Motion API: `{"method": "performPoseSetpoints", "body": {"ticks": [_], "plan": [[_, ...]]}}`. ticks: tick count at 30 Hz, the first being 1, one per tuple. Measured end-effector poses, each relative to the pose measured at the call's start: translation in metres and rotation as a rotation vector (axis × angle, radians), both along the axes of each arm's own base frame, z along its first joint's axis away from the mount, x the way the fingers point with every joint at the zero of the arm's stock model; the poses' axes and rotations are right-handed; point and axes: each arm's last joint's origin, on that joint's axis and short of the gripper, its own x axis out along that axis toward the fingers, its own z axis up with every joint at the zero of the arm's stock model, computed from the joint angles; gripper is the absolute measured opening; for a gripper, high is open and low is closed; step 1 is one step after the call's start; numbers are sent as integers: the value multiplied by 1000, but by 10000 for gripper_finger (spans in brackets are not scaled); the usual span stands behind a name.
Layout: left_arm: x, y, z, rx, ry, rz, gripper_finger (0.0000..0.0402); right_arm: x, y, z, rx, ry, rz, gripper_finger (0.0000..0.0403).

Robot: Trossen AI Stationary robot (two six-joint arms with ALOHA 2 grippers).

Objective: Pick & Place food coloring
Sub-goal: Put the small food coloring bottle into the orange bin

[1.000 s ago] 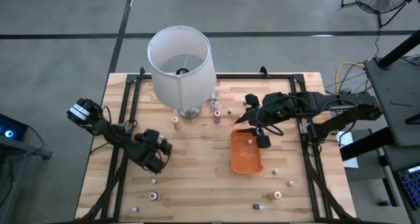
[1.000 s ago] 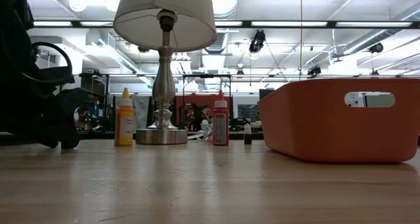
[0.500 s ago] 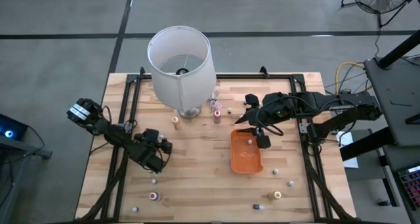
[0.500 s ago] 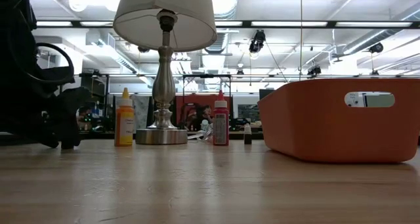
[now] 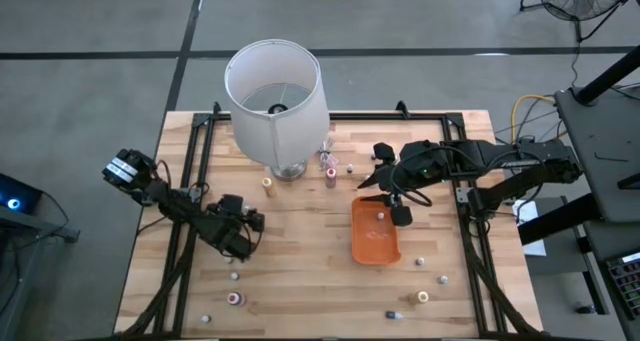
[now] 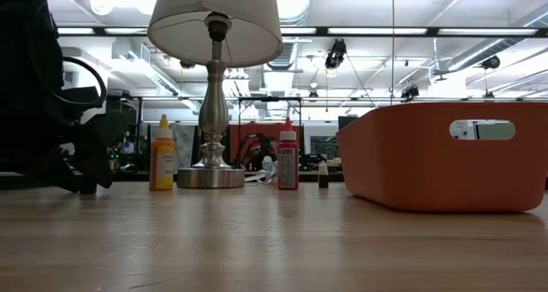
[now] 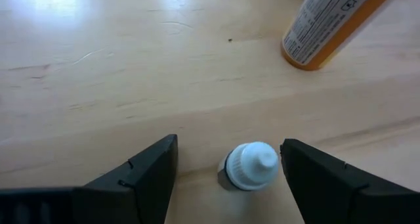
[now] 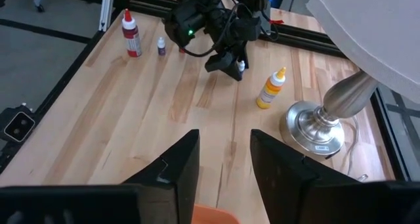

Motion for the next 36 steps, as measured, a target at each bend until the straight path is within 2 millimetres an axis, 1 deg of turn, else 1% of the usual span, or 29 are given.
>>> {"method": "performPoseSetpoints", "body": {"ticks": [5, 12, 22, 31, 36], "plan": [[1, 0, 0, -1, -4, 3, 245, 0, 0, 0, 1, -2, 0, 123], [1, 0, 0, -2, -8, 6, 245, 0, 0, 0, 5, 0, -2, 131], [1, 0, 0, -1, -15, 7, 245, 0, 0, 0, 72, 11, -45, 140], [2, 0, 0, -4, -19, 5, 245, 1, 0, 2, 82, -9, -50, 128], [3, -1, 0, -3, 1, -42, 245, 3, 0, 5, 101, -42, -57, 123]]}}
